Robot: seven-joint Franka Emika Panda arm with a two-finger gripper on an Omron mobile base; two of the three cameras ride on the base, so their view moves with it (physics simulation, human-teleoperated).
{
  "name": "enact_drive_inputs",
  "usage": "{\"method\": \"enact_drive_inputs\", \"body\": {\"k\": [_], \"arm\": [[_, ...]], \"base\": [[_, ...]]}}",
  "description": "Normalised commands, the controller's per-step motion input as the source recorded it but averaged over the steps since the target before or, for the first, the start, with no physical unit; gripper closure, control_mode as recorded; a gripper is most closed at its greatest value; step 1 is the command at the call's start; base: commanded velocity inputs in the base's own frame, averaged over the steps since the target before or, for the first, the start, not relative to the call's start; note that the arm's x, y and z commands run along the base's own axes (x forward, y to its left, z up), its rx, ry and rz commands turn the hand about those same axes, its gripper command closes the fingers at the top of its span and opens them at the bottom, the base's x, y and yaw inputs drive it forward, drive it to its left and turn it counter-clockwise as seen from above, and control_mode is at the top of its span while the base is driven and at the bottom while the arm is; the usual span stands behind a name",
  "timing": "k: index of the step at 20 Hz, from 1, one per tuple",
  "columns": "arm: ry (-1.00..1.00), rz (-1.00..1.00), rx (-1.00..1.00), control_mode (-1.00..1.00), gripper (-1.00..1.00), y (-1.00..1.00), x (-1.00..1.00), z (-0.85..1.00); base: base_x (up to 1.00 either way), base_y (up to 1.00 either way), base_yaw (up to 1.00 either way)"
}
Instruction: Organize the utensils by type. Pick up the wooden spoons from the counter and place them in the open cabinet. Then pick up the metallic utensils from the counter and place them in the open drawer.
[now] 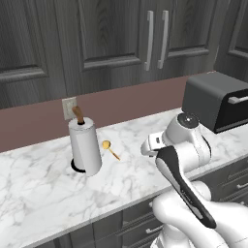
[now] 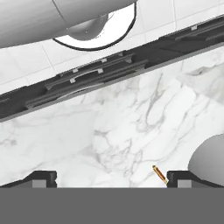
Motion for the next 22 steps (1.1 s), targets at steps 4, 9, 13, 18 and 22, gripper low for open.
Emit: {"method": "enact_drive_inputs", "body": {"k": [4,9,13,18,22], "arm": [[0.0,0.0,-0.1,-1.0,-1.0,0.18,0.32,0.0],[0.06,0.23,-0.1,-1.0,-1.0,0.02,0.5,-0.05],[0.13,0.37,-0.09,-1.0,-1.0,0.0,0.48,-0.03],[0.11,0.43,-0.01,-1.0,-1.0,0.05,0.33,-0.02],[0.13,0.51,0.0,-1.0,-1.0,0.04,0.18,-0.1]], "base": [[0.0,0.0,0.0],[0.0,0.0,0.0],[0.0,0.0,0.0],[0.0,0.0,0.0],[0.0,0.0,0.0]]}}
